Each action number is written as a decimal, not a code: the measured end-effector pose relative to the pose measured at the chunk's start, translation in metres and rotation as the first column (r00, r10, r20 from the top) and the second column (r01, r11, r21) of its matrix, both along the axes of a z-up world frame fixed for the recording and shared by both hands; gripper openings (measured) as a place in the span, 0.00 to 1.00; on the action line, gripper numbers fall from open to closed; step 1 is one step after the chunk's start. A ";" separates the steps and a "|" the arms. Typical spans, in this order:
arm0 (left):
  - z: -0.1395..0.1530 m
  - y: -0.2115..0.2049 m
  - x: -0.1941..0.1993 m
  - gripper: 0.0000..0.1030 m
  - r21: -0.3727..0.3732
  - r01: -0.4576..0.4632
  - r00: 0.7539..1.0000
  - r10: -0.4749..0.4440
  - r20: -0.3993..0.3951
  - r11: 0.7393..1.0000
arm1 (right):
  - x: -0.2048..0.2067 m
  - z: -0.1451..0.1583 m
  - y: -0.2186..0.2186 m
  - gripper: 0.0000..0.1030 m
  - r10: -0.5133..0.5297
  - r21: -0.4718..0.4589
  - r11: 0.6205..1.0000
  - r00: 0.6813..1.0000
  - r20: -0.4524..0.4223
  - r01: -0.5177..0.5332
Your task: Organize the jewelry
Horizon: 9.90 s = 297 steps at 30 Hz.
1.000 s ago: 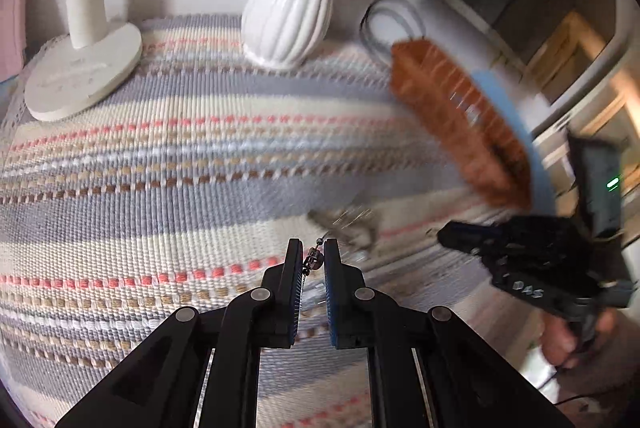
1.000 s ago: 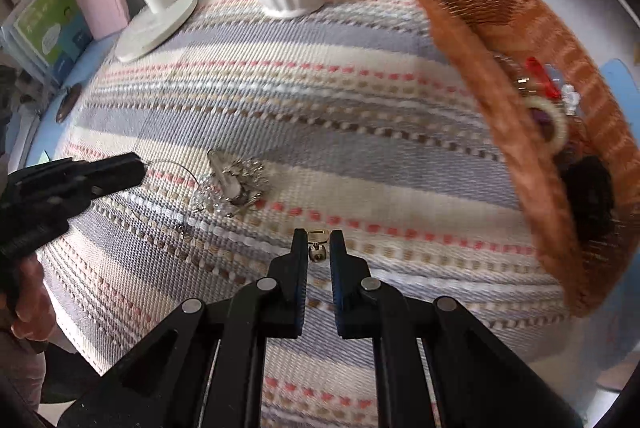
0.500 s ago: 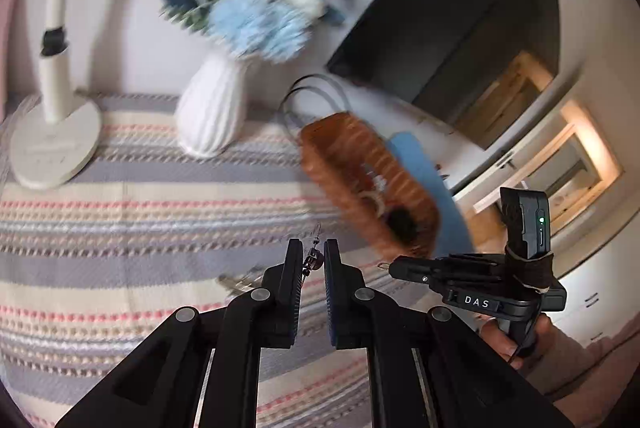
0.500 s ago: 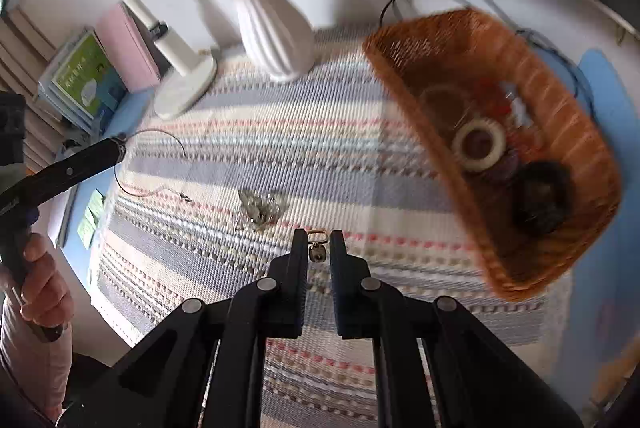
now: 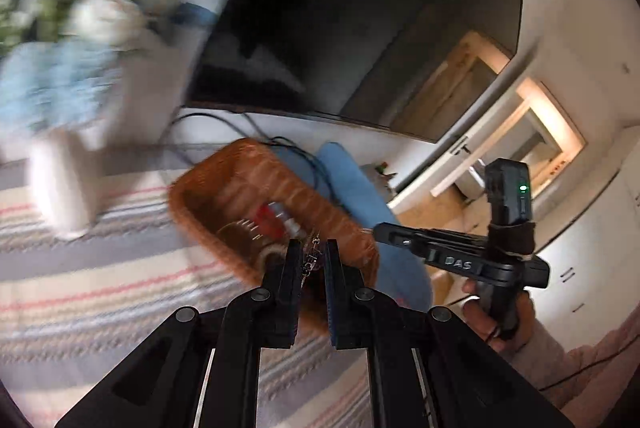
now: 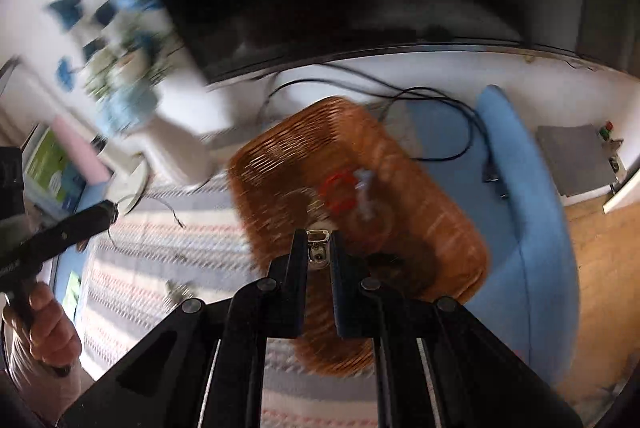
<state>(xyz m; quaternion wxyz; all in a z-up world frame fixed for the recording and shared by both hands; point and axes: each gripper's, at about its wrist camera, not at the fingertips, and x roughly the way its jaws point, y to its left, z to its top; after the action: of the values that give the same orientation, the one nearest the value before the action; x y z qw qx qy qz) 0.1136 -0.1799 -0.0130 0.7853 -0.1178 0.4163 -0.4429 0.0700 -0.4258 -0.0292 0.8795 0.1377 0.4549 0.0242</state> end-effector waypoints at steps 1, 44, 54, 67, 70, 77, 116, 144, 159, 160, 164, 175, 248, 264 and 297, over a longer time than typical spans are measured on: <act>-0.004 -0.013 0.008 0.10 0.001 0.005 1.000 -0.005 -0.009 1.000 | 0.007 -0.005 -0.008 0.11 -0.012 0.002 1.000 1.000 -0.006 0.012; -0.031 0.147 -0.024 0.55 0.180 -0.420 0.896 0.438 -0.073 0.889 | 0.009 -0.004 0.019 0.26 0.048 0.039 0.998 0.998 -0.033 -0.047; -0.065 0.192 -0.061 0.54 0.261 -0.449 0.861 0.492 -0.129 0.854 | 0.013 -0.002 0.117 0.26 0.265 0.066 0.963 0.963 -0.040 -0.262; -0.131 0.174 -0.088 0.53 0.323 -0.374 0.866 0.452 -0.215 0.870 | 0.018 -0.097 0.238 0.26 0.506 0.066 0.861 0.833 -0.225 -0.505; -0.139 0.175 -0.087 0.51 0.309 -0.379 0.857 0.457 -0.238 0.872 | 0.025 -0.111 0.250 0.25 0.522 0.062 0.849 0.814 -0.253 -0.525; -0.151 0.166 -0.081 0.45 0.310 -0.354 0.868 0.433 -0.243 0.882 | 0.035 -0.128 0.265 0.23 0.544 0.026 0.828 0.791 -0.281 -0.560; -0.161 0.045 -0.030 0.13 0.673 -0.291 0.933 0.358 0.040 0.680 | 0.010 -0.143 0.190 0.17 0.360 -0.121 0.906 0.889 -0.284 -0.406; -0.024 0.095 -0.027 0.08 -0.001 -0.254 0.953 0.250 -0.172 0.967 | -0.026 -0.045 0.107 0.17 0.273 0.057 0.962 0.954 -0.127 -0.268; -0.032 -0.056 0.073 0.08 0.059 -0.056 0.993 0.062 -0.101 0.997 | 0.070 -0.043 -0.022 0.17 -0.012 0.063 0.998 0.997 -0.082 0.017; -0.036 -0.060 0.077 0.08 0.063 -0.050 0.993 0.057 -0.104 0.997 | 0.078 -0.048 -0.022 0.17 -0.015 0.067 0.998 0.996 -0.092 0.021; -0.054 -0.076 0.093 0.08 0.101 -0.041 0.991 0.054 -0.125 0.994 | 0.109 -0.072 -0.019 0.16 -0.019 0.071 0.997 0.990 -0.140 0.029; -0.091 -0.085 0.104 0.22 0.246 -0.052 0.992 0.078 -0.099 0.968 | 0.133 -0.094 -0.013 0.18 -0.061 0.053 0.996 0.982 -0.181 0.071; 0.031 0.029 -0.082 0.64 0.417 -0.315 0.947 0.254 0.198 0.853 | -0.074 0.006 0.091 0.36 -0.150 -0.145 0.981 0.979 -0.137 0.130; 0.027 0.028 -0.079 0.64 0.419 -0.323 0.945 0.269 0.185 0.849 | -0.069 0.004 0.092 0.36 -0.138 -0.150 0.982 0.979 -0.152 0.115; 0.020 0.034 -0.078 0.64 0.428 -0.327 0.945 0.281 0.169 0.843 | -0.064 -0.004 0.095 0.36 -0.120 -0.145 0.985 0.978 -0.171 0.095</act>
<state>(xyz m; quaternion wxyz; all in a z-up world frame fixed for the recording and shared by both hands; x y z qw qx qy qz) 0.0359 -0.1460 0.0071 0.8711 0.0248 0.4435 -0.2095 0.0062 -0.3310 -0.0330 0.8425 0.1033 0.5245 -0.0672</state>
